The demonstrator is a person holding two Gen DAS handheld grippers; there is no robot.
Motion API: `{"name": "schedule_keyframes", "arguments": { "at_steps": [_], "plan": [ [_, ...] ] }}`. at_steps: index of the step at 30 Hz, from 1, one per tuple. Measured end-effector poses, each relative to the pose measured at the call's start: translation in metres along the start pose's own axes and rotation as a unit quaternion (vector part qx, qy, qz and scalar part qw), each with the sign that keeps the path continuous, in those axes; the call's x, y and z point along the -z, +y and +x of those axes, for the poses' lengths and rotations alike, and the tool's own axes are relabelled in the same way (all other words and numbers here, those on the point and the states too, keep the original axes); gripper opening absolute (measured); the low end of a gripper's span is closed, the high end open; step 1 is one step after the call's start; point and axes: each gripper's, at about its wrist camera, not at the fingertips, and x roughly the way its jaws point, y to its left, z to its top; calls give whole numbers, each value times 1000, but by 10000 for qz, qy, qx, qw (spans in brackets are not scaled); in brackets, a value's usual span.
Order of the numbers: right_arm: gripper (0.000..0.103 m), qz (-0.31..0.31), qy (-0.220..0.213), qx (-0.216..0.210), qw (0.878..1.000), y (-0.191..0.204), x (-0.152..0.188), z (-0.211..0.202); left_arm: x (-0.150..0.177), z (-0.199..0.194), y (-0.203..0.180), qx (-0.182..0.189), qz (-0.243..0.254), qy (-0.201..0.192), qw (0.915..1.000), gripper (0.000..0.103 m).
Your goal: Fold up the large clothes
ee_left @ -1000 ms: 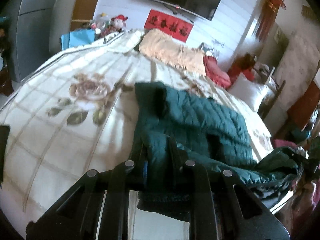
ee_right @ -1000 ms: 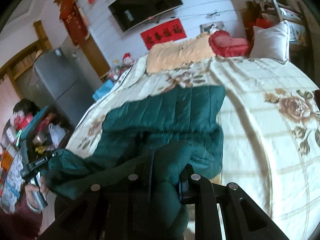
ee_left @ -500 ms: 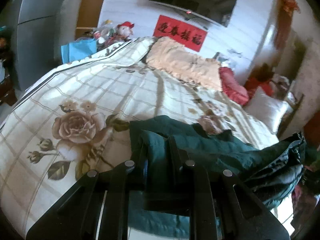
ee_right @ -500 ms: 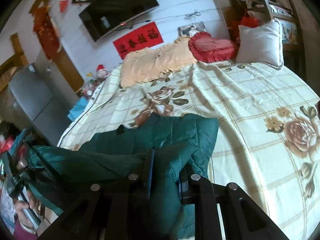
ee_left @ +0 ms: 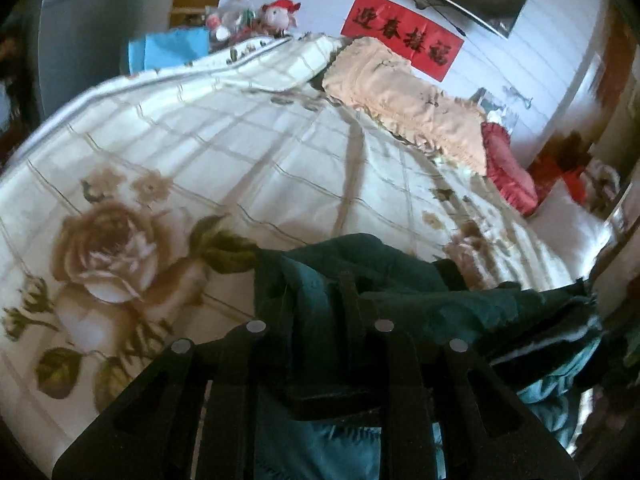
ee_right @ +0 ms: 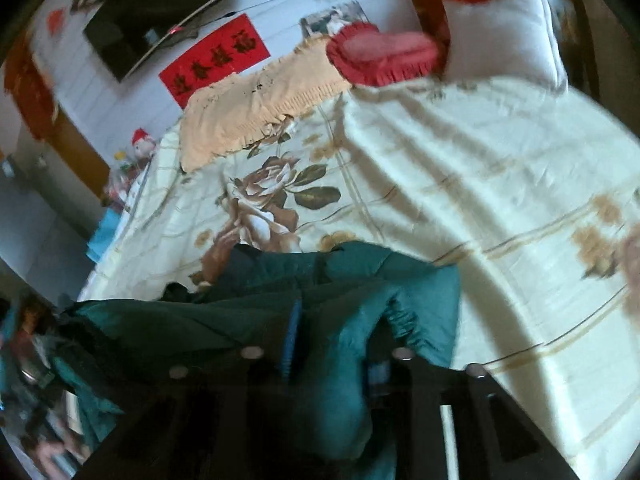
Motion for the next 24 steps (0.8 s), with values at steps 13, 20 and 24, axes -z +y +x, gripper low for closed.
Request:
{"name": "schedule_keyframes", "arguments": {
  "at_steps": [13, 20, 24],
  "plan": [
    [78, -633, -772, -342, 9944, 36, 7, -79, -12, -83, -6, 517, -24, -778, 9956, 81],
    [77, -2259, -236, -60, 9738, 132, 35, -14, 13, -16, -46, -161, 582, -34, 9982, 81],
    [77, -2606, -5, 433, 9645, 154, 34, 40, 17, 30, -46, -696, 576, 391, 9951, 83]
  ]
}}
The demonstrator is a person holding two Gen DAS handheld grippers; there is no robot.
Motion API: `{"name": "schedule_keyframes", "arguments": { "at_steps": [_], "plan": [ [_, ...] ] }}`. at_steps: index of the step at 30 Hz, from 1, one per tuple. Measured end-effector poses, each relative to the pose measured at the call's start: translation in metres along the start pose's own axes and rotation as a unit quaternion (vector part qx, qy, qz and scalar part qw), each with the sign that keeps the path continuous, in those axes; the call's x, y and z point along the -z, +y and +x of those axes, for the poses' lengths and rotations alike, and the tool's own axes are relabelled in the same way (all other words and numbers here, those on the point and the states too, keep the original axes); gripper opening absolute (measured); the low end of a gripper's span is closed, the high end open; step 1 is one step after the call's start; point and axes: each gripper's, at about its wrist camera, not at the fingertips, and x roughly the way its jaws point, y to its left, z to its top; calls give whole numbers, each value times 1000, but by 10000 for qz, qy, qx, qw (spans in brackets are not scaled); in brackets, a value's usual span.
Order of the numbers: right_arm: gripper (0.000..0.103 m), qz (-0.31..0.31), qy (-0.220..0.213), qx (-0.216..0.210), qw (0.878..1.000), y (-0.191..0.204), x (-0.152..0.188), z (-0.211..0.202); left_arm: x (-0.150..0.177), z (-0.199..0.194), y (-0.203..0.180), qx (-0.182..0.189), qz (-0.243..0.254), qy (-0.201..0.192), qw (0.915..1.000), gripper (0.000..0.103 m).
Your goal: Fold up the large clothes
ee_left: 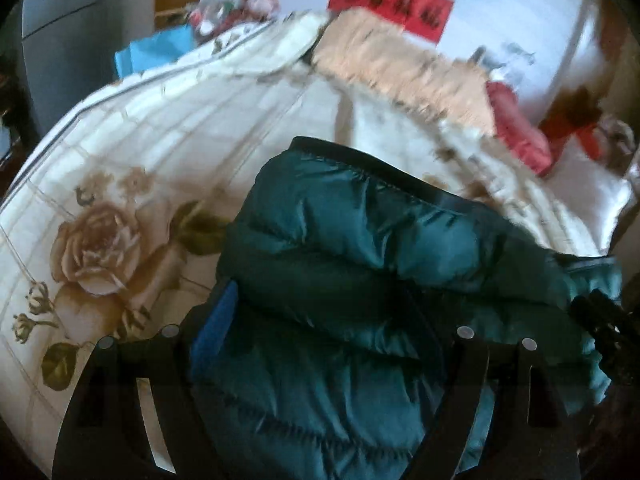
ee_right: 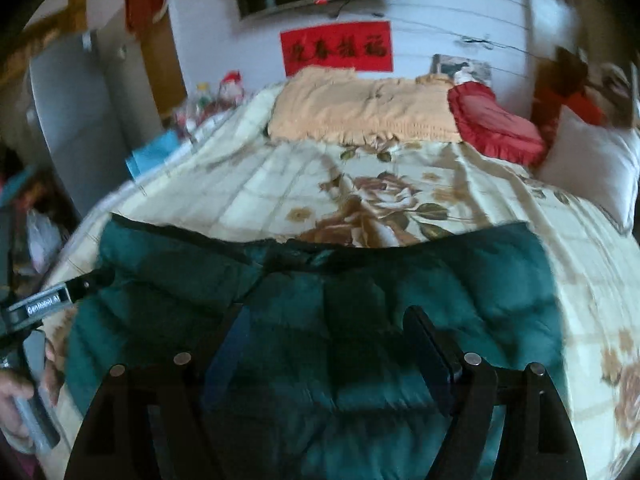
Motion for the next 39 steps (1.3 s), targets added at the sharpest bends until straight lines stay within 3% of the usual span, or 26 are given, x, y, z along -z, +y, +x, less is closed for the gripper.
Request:
{"name": "schedule_keyframes", "arguments": {
  "at_steps": [5, 9, 15, 18, 21, 26, 30, 35, 39],
  "plan": [
    [79, 124, 727, 158, 9972, -8, 2, 59, -2, 19, 1, -129, 57, -58, 9999, 85],
    [80, 155, 558, 272, 9980, -11, 11, 71, 2, 26, -4, -302, 234, -166, 9991, 86],
    [79, 267, 520, 192, 9981, -14, 7, 51, 2, 30, -2, -260, 239, -169, 9992, 86],
    [79, 490, 122, 40, 9987, -21, 5, 17, 3, 31, -2, -262, 238, -163, 9992, 86],
    [79, 363, -45, 451, 9983, -35, 0, 0, 2, 32, -2, -282, 235, -135, 9992, 87],
    [79, 611, 427, 1157, 9905, -75, 0, 21, 1, 35, -6, -329, 308, -28, 9990, 87],
    [81, 992, 810, 1126, 9854, -98, 9, 47, -4, 40, -12, -408, 426, 102, 9982, 88],
    [83, 788, 1043, 1282, 9831, -92, 7, 57, -8, 43, -14, -449, 492, 250, 9975, 89],
    [83, 816, 688, 1094, 9883, -87, 10, 18, -7, 28, -4, -198, 404, 195, 9988, 88]
  ]
}}
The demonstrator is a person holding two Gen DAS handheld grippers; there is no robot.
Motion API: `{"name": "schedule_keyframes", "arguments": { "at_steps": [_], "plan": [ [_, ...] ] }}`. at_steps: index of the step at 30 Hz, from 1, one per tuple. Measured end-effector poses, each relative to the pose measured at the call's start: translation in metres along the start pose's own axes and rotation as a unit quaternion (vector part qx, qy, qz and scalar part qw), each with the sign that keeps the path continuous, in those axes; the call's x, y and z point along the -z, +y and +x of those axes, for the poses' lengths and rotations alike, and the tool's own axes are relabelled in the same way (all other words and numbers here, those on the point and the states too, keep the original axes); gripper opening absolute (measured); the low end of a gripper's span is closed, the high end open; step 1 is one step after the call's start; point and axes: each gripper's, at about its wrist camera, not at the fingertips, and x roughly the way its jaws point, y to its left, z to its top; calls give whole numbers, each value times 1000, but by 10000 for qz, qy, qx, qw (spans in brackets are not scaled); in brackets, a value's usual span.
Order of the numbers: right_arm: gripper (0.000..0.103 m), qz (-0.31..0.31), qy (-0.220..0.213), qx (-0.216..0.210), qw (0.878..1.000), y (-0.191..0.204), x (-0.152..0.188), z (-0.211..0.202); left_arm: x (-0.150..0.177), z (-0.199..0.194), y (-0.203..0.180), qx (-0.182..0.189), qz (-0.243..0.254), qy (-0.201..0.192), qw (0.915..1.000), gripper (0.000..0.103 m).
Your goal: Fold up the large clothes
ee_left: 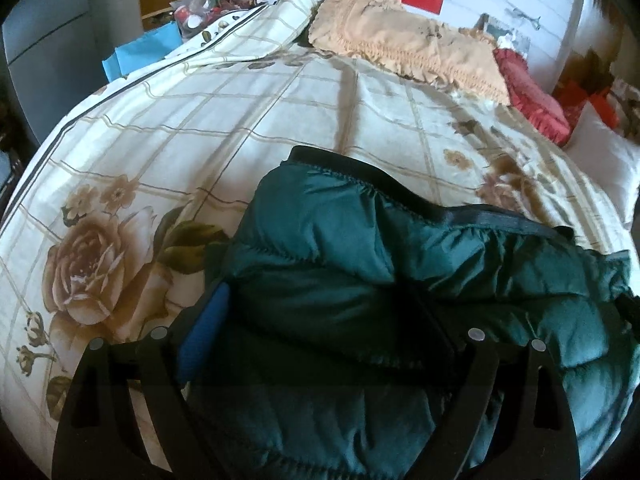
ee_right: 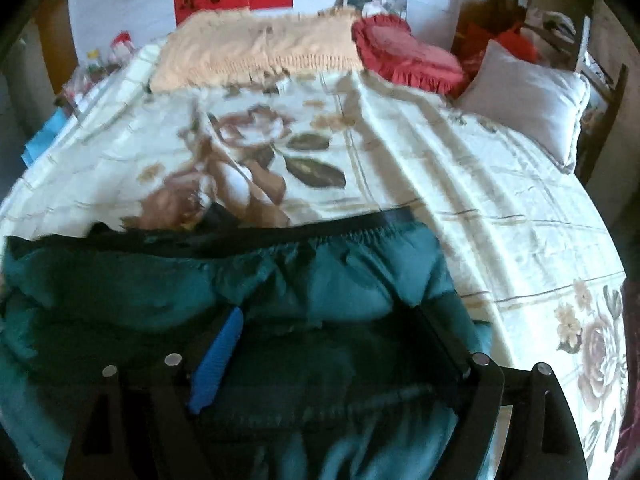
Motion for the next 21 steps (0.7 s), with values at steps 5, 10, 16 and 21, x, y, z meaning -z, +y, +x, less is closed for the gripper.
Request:
{"name": "schedule_keyframes", "arguments": {
  "at_steps": [5, 10, 16, 21],
  "plan": [
    [83, -251, -460, -233, 9984, -5, 35, -60, 13, -40, 9, 422, -95, -303, 9986, 88],
    [83, -185, -533, -101, 9984, -20, 71, -72, 33, -43, -1, 318, 261, -380, 9984, 88],
    [83, 156, -144, -235, 9995, -32, 86, -34, 40, -23, -6, 124, 231, -348, 9990, 95],
    [83, 201, -152, -196, 9995, -31, 84, -39, 36, -21, -1, 184, 153, -181, 9995, 96]
  ]
}}
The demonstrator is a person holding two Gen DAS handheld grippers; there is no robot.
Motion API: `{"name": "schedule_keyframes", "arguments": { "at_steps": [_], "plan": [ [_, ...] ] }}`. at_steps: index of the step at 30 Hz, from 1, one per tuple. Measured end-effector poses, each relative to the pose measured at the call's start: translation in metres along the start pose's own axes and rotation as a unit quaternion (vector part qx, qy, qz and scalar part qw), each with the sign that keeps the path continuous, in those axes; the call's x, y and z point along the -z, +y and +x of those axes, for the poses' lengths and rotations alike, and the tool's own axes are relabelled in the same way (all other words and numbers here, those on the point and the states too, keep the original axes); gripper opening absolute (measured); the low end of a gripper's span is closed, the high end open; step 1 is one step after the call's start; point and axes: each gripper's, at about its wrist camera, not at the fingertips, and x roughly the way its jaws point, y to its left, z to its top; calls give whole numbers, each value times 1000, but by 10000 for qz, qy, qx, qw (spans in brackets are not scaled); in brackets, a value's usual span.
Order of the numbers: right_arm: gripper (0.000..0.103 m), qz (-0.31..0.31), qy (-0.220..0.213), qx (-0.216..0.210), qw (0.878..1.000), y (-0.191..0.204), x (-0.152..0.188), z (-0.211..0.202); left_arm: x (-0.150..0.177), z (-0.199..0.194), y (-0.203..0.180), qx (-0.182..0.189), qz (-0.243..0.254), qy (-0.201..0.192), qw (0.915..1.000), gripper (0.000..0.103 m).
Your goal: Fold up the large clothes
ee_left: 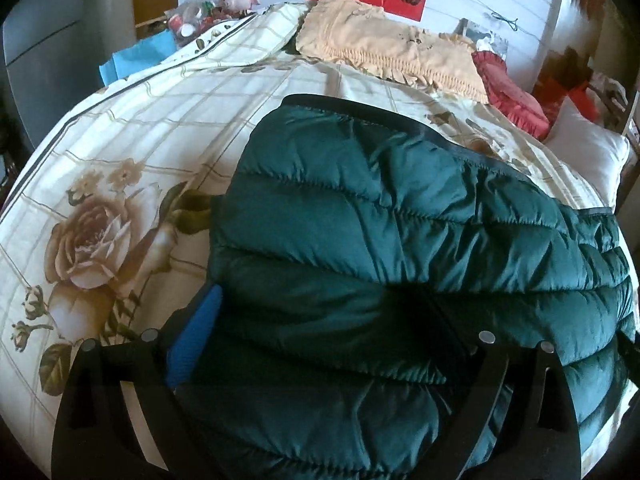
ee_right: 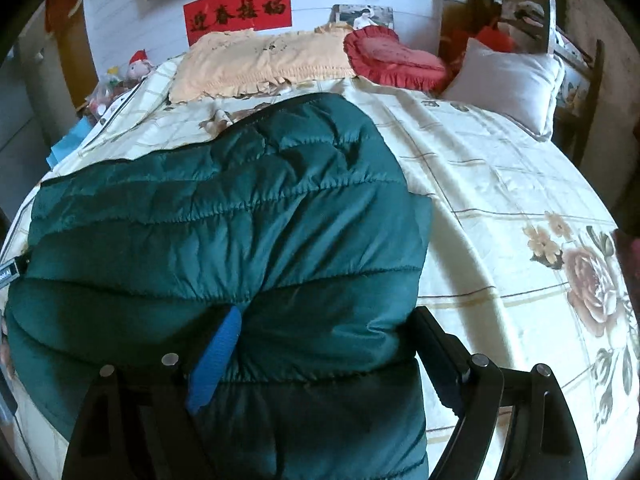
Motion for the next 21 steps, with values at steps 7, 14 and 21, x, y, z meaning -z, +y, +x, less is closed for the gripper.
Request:
{"name": "schedule_keyframes", "arguments": {
  "at_steps": [7, 14, 21],
  "plan": [
    [89, 546, -198, -672, 9960, -24, 23, -44, 10, -25, 10, 253, -151, -55, 9996, 96],
    [65, 430, 209, -795, 9957, -25, 45, -36, 30, -51, 7, 386, 86, -55, 9992, 96],
    [28, 175, 155, -438, 9988, -17, 62, -43, 48, -54, 13, 434, 165, 0, 9989, 96]
  ]
}}
